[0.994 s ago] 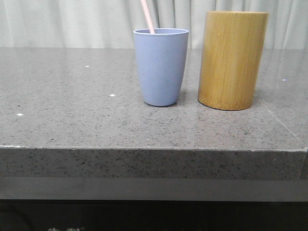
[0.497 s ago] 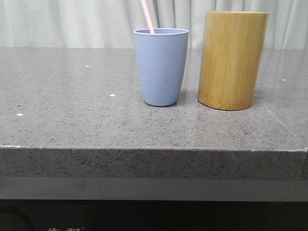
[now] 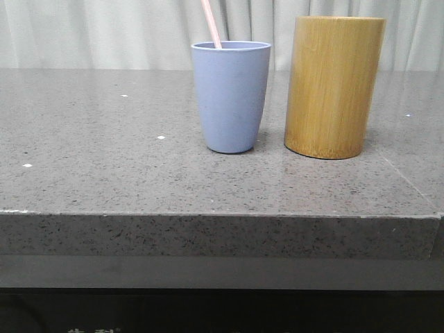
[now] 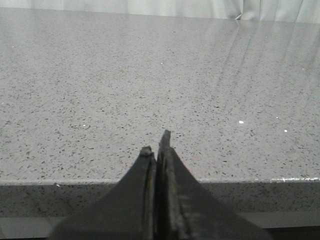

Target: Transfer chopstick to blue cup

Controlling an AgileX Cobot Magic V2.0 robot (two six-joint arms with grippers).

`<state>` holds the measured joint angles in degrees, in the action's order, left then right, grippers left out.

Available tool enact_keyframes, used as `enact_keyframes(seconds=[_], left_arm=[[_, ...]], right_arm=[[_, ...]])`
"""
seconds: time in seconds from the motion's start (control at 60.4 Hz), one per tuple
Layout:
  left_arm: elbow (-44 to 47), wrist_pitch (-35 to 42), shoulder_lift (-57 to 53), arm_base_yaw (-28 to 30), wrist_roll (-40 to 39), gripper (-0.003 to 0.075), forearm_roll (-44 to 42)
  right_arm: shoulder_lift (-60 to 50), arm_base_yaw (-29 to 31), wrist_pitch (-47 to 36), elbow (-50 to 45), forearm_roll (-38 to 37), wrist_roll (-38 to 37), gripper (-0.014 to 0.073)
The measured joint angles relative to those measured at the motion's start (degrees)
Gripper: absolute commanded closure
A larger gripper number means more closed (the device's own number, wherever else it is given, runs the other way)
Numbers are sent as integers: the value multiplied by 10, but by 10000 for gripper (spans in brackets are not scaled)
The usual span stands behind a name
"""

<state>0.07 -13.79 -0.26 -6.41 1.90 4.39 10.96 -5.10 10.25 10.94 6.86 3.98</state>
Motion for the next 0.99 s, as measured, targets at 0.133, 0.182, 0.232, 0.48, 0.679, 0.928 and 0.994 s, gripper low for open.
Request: enact_keyframes(seconds=[0.133,0.182,0.232,0.48,0.679,0.928,0.994], left_arm=[[0,0,0,0,0,739,0],[0,0,0,0,0,739,0],[0,0,0,0,0,739,0],[0,0,0,0,0,739,0],[0,0,0,0,0,739,0],[0,0,0,0,0,739,0],[0,0,0,0,0,739,0]], right_arm=[[-50,20,-3,-62,-3,-7,681],[-68,25,-3,-80,-3,-7,681],[-81,28,-3,-100,-3,-7,681],[-116,44,2,-126,-4,-8,681],[-116,44,6,-126,-4,-8,681],[-116,44,6,-126,-5,-8,681],[-116,44,6,-126,-5,-8,681]])
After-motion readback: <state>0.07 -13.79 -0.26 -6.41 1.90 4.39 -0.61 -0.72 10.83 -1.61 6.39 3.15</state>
